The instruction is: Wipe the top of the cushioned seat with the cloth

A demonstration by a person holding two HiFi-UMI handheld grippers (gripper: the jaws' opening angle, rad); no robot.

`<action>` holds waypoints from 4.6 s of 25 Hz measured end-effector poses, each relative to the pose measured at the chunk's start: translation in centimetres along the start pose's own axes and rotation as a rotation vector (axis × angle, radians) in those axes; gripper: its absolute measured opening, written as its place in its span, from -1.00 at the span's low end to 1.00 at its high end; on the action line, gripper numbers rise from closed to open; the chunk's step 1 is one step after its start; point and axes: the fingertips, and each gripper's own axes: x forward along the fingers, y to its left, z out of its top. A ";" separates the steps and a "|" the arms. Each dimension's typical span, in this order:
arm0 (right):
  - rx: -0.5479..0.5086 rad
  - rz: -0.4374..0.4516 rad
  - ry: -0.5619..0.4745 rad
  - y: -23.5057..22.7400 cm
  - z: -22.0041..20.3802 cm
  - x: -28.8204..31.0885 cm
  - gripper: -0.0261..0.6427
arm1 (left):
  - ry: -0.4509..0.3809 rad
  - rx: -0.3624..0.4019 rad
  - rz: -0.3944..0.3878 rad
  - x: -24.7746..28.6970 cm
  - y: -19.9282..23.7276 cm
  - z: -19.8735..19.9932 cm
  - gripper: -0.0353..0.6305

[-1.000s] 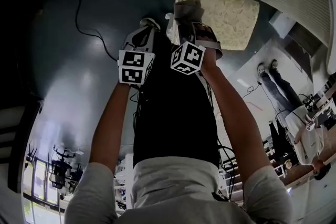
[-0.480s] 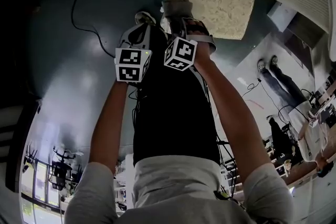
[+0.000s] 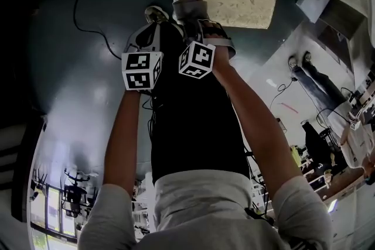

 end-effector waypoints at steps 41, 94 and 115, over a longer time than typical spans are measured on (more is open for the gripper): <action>0.271 -0.091 0.062 -3.6 -10.5 -3.3 -0.83 | 0.098 0.218 -0.165 5.0 -9.6 2.7 -0.85; 0.302 -0.030 -0.038 -7.9 -24.4 -6.5 -0.83 | 0.223 0.285 -0.183 12.8 -25.3 4.8 -0.85; 0.378 -0.073 -0.116 -8.3 -27.6 -7.3 -0.83 | 0.209 0.235 -0.123 13.4 -27.2 4.7 -0.85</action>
